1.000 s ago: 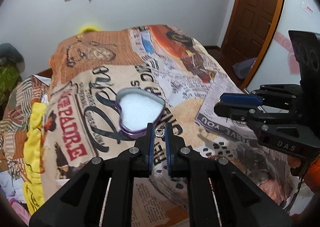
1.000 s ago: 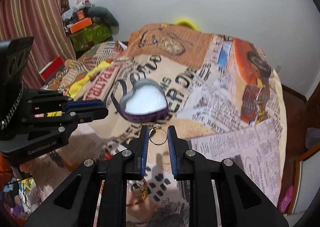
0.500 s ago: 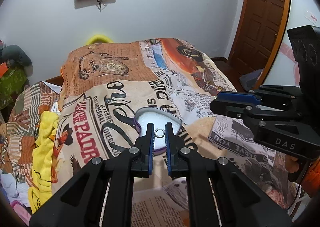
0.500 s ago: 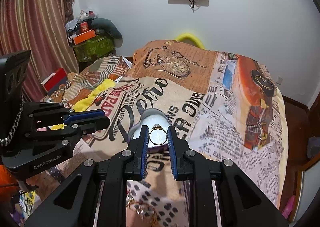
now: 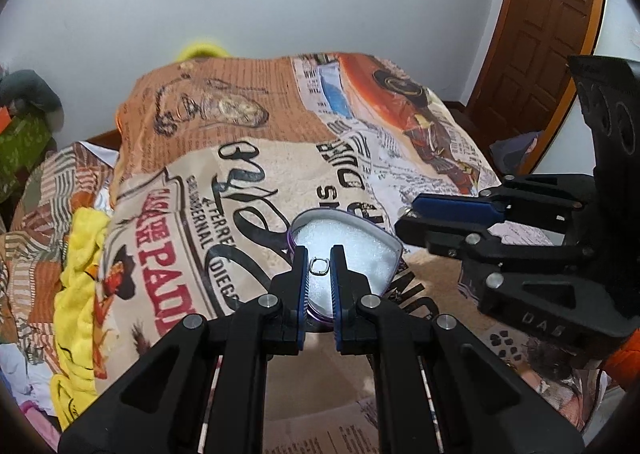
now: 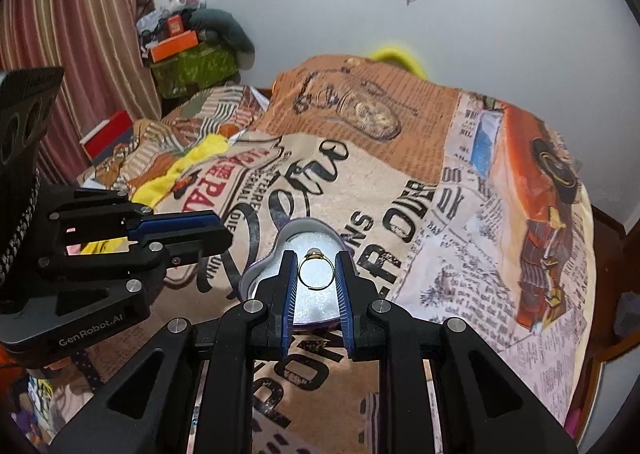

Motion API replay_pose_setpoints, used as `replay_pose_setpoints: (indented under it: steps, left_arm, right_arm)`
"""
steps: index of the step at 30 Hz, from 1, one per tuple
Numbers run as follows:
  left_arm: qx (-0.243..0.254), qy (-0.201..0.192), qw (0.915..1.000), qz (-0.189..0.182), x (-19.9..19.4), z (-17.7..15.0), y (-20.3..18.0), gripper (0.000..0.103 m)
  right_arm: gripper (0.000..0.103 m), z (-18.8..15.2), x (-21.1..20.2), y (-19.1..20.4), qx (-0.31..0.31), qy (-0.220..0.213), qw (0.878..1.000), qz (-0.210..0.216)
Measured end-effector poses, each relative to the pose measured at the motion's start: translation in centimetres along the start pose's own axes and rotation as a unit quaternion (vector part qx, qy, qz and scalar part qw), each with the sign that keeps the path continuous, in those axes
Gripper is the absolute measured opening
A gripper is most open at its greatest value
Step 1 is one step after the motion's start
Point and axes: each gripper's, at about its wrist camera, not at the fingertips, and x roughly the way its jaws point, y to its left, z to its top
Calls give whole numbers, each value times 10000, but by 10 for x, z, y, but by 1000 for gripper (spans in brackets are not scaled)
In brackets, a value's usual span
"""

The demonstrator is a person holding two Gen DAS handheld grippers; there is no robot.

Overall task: Organize jewelry
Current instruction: 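Carry the gold ring in the right gripper over the purple heart tin, then open the right gripper to drop the ring into the tin, then withdraw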

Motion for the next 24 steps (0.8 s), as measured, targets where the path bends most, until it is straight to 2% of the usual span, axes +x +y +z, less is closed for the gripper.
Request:
replay_pose_setpoints:
  steps: [12, 24]
  left_arm:
    - [-138, 565, 9975, -404, 45, 6, 8, 9]
    - [-197, 705, 9960, -516, 62, 11, 11, 9]
  right_arm:
    - [17, -9, 41, -11, -71, 607, 9980, 154]
    - [17, -11, 57, -13, -143, 736, 9970, 187]
